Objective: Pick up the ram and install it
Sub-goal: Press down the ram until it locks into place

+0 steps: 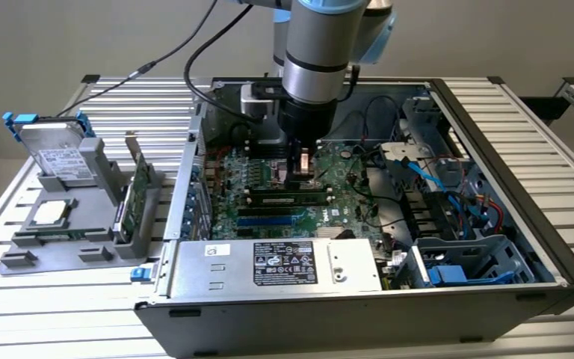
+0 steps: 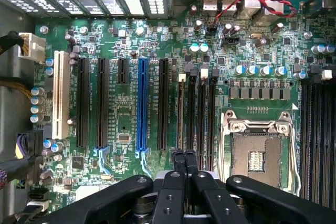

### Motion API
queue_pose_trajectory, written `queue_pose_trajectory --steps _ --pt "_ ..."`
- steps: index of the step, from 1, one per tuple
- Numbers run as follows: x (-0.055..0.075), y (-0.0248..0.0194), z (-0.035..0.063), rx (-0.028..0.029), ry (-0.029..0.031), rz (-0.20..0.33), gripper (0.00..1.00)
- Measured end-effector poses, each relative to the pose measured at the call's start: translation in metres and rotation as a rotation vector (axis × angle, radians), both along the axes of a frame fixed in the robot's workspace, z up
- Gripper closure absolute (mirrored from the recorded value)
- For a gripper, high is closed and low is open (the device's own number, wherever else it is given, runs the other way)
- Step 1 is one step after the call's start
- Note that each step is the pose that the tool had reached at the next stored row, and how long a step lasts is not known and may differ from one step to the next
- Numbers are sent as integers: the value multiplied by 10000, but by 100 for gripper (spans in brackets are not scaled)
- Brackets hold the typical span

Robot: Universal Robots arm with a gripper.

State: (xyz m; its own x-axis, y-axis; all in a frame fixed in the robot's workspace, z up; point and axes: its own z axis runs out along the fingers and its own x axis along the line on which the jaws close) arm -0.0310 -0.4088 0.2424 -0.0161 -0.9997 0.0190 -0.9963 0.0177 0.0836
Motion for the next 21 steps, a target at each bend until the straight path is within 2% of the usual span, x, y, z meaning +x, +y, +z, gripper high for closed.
queue_pose_trajectory --steps 21 --pt "0 0 -1 0 0 -3101 90"
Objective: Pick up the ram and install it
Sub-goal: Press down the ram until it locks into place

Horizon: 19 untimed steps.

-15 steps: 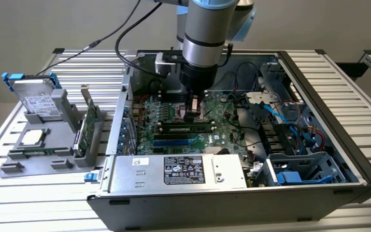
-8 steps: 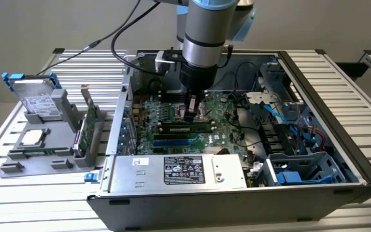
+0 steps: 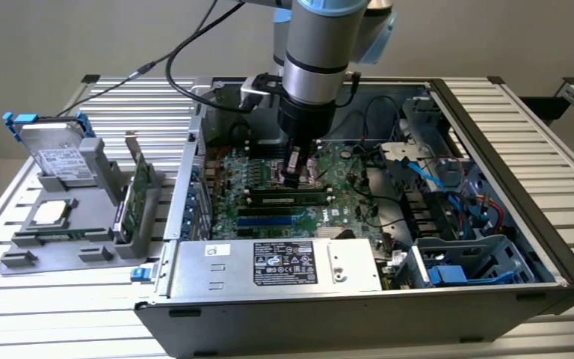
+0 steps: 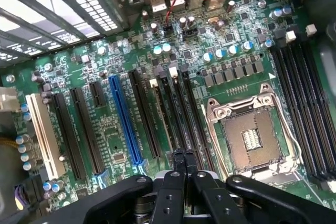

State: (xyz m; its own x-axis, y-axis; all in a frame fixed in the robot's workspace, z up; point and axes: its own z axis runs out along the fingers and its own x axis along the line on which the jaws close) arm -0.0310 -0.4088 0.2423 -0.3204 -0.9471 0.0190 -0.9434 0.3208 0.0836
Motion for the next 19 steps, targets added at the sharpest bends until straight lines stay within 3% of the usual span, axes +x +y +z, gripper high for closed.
queue_pose_trajectory --steps 19 --pt "0 0 -25 0 0 -3230 90"
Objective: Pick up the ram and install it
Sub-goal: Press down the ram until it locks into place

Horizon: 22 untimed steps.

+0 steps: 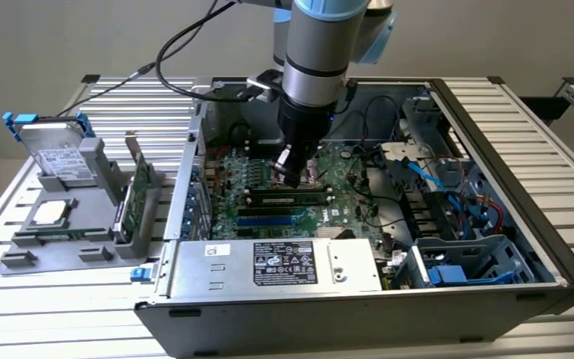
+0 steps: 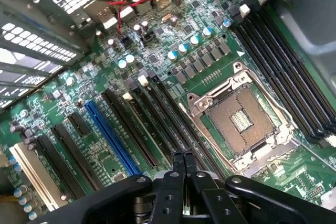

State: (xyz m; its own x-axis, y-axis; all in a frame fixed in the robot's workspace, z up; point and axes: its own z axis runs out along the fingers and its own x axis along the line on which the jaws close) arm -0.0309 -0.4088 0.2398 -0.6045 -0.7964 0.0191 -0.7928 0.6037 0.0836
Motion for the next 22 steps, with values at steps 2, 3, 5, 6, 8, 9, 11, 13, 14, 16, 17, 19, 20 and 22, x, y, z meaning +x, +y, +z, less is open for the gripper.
queue_pose_trajectory --steps 2,3,5,6,8,9,11,13,14,16,17,19,20,22 --pt "0 0 -3 0 0 -358 90" --pt "0 0 -6 1 -1 -529 90" --pt "1 0 -10 0 0 -881 90" --pt "1 0 -13 0 -1 -1052 90" --pt "0 0 -17 1 0 -1408 90" --pt "0 0 -19 -1 0 -1575 90" --pt "0 0 -23 0 0 -1923 90" --pt "0 0 -28 0 0 -2276 90" --pt "0 0 -30 -1 0 -2447 90" --pt "0 0 -30 -3 0 -2777 90" --pt "0 0 -30 -1 0 -2930 90" --pt "0 0 -31 0 0 -3231 90" --pt "0 0 -30 -1 0 -3380 90" --pt "0 0 -31 -1 0 -3639 90"
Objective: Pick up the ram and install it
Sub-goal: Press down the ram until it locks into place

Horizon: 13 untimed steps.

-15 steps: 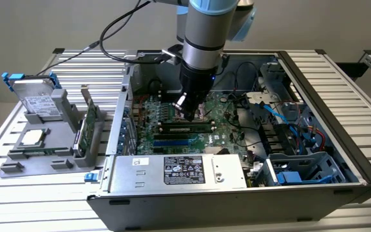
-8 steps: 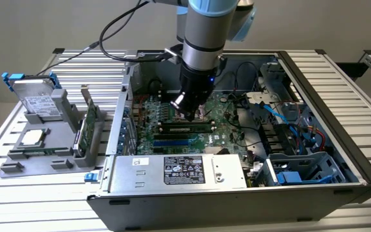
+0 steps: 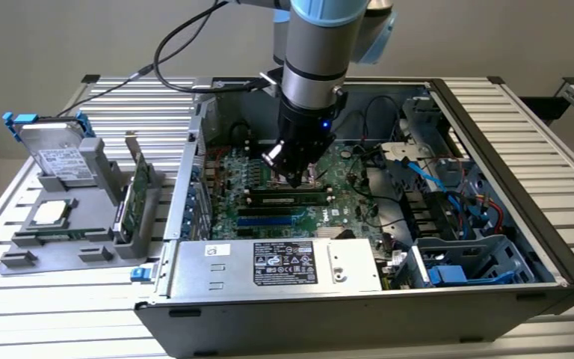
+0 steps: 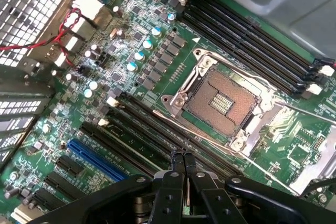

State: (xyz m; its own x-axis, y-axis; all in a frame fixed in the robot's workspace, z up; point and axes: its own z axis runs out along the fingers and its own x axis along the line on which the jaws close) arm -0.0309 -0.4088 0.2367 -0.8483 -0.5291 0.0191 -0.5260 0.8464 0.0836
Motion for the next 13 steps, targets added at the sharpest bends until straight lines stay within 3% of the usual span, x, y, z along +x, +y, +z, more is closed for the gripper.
queue_pose_trajectory --steps 8,13 --pt "-4 -2 0 -11 39 -341 90" --pt "-17 -5 1 -76 68 -405 90"
